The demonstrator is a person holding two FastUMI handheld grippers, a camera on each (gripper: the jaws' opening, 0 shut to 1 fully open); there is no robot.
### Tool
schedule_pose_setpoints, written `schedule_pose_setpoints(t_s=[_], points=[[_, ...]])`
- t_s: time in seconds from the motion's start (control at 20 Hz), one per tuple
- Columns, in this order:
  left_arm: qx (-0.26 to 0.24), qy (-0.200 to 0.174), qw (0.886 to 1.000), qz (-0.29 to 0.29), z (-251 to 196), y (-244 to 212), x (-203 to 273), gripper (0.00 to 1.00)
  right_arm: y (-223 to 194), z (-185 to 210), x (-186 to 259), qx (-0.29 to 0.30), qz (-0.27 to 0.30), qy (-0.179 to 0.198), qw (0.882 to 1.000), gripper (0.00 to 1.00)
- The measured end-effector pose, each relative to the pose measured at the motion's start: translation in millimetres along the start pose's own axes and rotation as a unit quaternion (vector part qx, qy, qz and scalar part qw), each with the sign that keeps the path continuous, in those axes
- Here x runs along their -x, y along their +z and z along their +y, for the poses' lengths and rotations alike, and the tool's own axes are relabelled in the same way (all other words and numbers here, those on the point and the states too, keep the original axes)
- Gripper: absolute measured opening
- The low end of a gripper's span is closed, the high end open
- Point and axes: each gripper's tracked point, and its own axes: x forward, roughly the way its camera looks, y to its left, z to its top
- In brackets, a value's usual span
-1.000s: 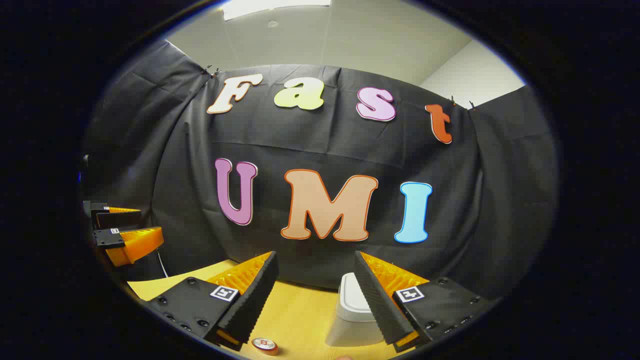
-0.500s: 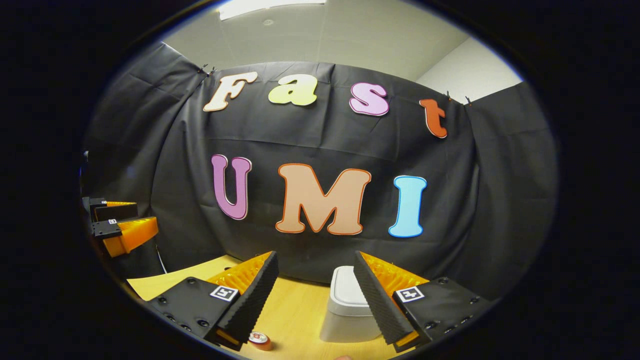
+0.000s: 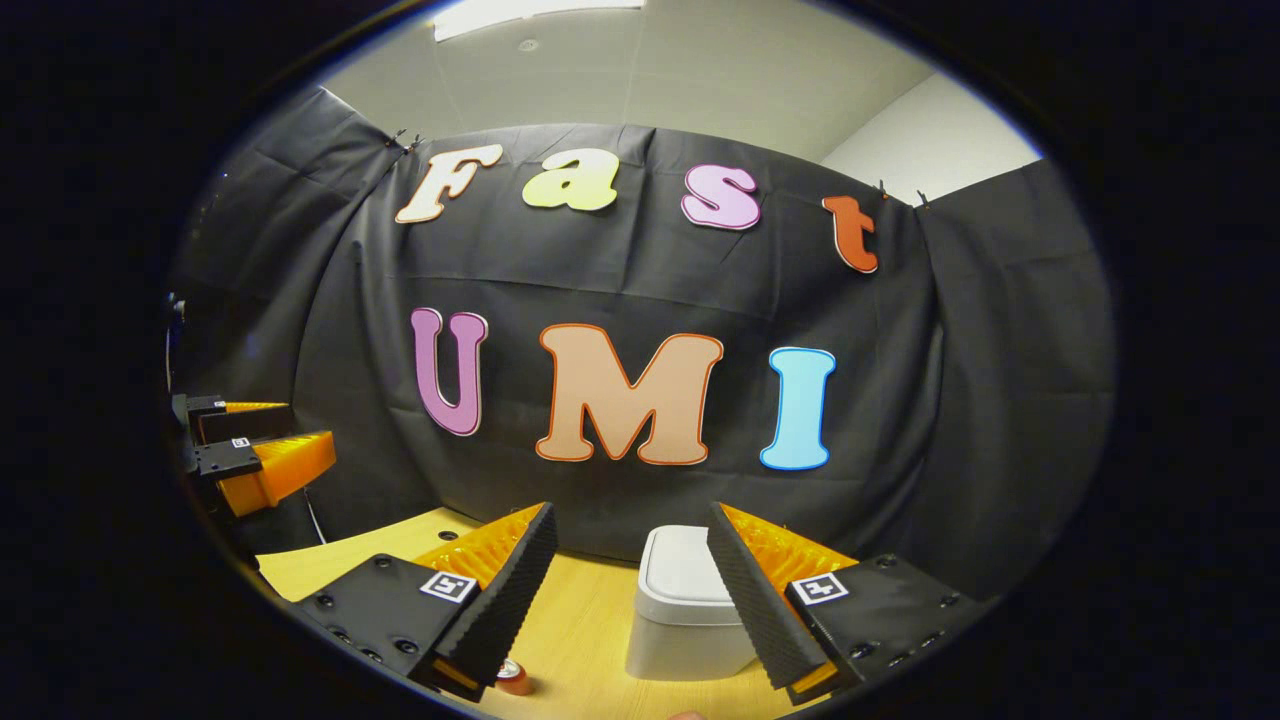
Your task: Press the lid of the desktop garbage bin to open it, pick up the crumpled paper on the desktop and throw it into the bin, then pick up the pop can on the desktop and drop it into the bin, and finally close the garbage bin lid.
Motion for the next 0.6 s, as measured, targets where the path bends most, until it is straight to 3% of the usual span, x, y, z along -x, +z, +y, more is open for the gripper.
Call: schedule_pose_setpoints(t_s=[0.15,0.3,0.35,0.4,0.6], points=[[0.004,-0.002,1.0,0.004,-2.5,-3.7,-4.3,0.99,-2.9,-6.9,1.4,0.001,0.004,-0.005,1.0,1.0],[-0.004,-0.005,1.0,0.007,-5.1,-6.8,-8.3,0.99,-6.0,-14.3,-1.1,0.003,0.006,-0.013,1.0,1.0],[-0.008,-0.005,1.0,0.007,-5.3,-7.7,-9.5,0.95,-7.3,-16.8,-1.6,0.004,0.008,-0.014,1.0,1.0],[-0.012,-0.005,1.0,0.005,-5.5,-6.0,-10.6,0.99,-8.6,-19.2,-2.0,0.004,0.01,-0.015,1.0,1.0],[-0.017,-0.006,1.0,0.002,-10.1,-6.0,-14.1,0.99,-10.5,-27.8,-7.8,0.003,0.013,-0.018,1.0,1.0]])
